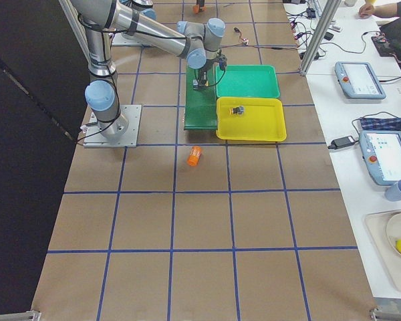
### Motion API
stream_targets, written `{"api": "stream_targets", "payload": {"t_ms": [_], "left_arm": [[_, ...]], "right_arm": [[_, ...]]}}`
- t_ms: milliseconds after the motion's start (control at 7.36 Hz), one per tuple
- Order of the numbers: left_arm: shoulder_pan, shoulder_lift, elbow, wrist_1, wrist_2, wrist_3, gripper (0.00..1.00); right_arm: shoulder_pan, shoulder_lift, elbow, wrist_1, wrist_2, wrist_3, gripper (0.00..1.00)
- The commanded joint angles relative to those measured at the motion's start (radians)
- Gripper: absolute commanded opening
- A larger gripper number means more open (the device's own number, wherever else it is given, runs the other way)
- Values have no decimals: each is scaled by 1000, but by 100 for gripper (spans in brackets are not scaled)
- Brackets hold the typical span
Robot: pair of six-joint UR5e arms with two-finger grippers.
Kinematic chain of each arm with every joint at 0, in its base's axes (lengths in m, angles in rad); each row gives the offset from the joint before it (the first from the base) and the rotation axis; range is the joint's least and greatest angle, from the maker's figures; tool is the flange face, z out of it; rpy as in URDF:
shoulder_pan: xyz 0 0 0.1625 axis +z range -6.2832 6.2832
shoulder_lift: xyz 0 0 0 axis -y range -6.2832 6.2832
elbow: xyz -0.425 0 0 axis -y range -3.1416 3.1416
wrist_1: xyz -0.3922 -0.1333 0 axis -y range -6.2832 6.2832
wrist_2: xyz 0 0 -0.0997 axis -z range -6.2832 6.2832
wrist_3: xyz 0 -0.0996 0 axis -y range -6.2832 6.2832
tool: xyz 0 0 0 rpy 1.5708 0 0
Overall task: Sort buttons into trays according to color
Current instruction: 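Drop the yellow-capped button into the yellow tray while left grasps the orange cylinder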
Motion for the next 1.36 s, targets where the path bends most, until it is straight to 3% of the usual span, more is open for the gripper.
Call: {"api": "stream_targets", "payload": {"t_ms": [0, 408, 679, 815, 1087, 1223], "left_arm": [[-106, 90, 2, -23, 9, 0, 0], [-354, 244, 2, -178, 0, -25, 0], [-515, 294, 1, -250, -41, -194, 0], [-593, 286, 1, -252, -98, -356, 0], [-716, 262, -16, -240, -103, -451, 0], [-737, 264, -37, -235, -103, -485, 0]], "right_arm": [[-35, 100, -133, 6, -52, -52, 21], [-169, 207, -207, 1, -37, -227, 21], [-180, 253, -221, -14, -23, -303, 23], [-189, 258, -219, -28, -20, -319, 33], [-189, 255, -219, -29, -18, -330, 76], [-188, 251, -219, -28, 18, -328, 84]]}}
